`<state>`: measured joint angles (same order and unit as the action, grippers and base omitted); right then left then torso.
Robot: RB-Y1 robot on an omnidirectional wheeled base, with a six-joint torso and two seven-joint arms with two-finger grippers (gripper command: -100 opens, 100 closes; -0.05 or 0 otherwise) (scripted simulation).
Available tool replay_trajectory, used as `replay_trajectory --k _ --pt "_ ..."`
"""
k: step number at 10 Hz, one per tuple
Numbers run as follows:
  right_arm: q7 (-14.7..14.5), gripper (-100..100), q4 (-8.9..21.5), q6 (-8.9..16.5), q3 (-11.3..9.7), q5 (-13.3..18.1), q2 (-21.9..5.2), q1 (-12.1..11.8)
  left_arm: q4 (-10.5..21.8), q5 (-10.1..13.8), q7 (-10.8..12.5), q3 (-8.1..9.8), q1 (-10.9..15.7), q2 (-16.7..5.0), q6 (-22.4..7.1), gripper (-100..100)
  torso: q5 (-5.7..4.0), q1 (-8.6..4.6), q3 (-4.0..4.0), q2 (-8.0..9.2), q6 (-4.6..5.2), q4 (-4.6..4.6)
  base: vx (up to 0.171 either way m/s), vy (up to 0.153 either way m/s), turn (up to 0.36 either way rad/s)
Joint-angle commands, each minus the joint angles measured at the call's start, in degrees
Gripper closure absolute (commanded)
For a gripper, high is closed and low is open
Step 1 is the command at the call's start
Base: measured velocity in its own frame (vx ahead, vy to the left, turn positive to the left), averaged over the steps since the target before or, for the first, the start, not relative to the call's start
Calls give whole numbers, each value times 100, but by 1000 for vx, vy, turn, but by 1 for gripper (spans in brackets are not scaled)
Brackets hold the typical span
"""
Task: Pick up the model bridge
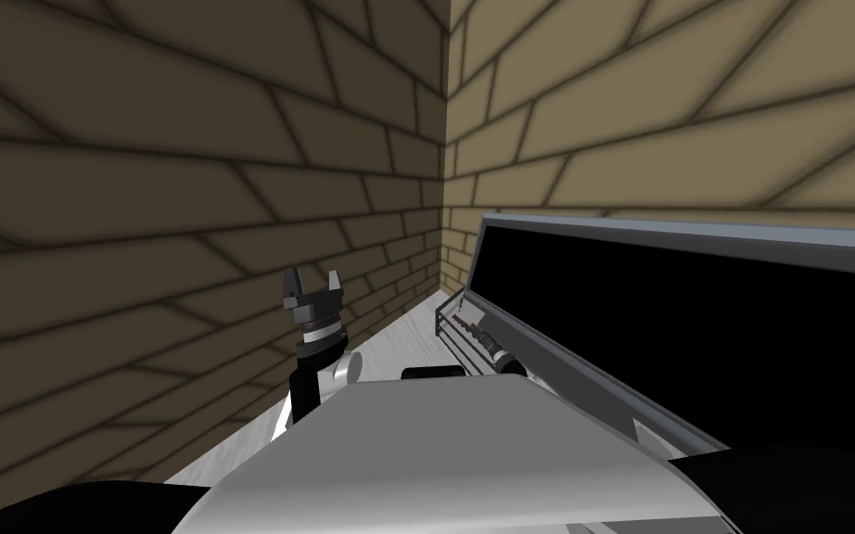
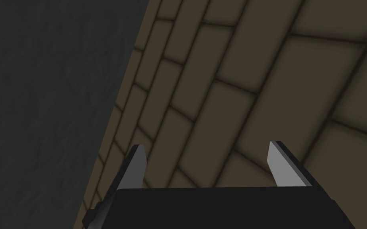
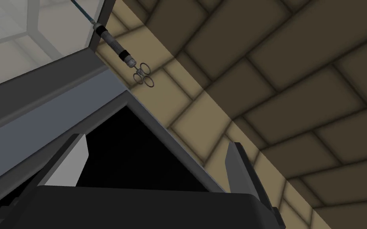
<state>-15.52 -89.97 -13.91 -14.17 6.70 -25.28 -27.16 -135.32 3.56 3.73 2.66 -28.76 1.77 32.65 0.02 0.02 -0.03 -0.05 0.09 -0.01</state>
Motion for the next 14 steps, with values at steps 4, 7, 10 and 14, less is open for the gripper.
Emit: replay_trajectory --k 4,7,10,14 --pt "-139 -100 818 273 -384 357 -353 99 0 0 0 -1 1 0 0 0 0 2 -2 -4 -4 0 32 14 268" --pt "-184 -100 1219 368 -521 489 -449 138 0 0 0 0 0 0 0 0 1 4 -7 -13 -3 -2 48 12 160" --pt "-263 -100 1704 538 -802 767 -625 230 0 0 0 0 0 0 0 0 1 1 -4 -7 0 -2 43 10 173" --pt "-296 -100 2048 614 -944 910 -704 282 0 0 0 0 0 0 0 0 1 3 -2 -5 -2 0 35 4 93"
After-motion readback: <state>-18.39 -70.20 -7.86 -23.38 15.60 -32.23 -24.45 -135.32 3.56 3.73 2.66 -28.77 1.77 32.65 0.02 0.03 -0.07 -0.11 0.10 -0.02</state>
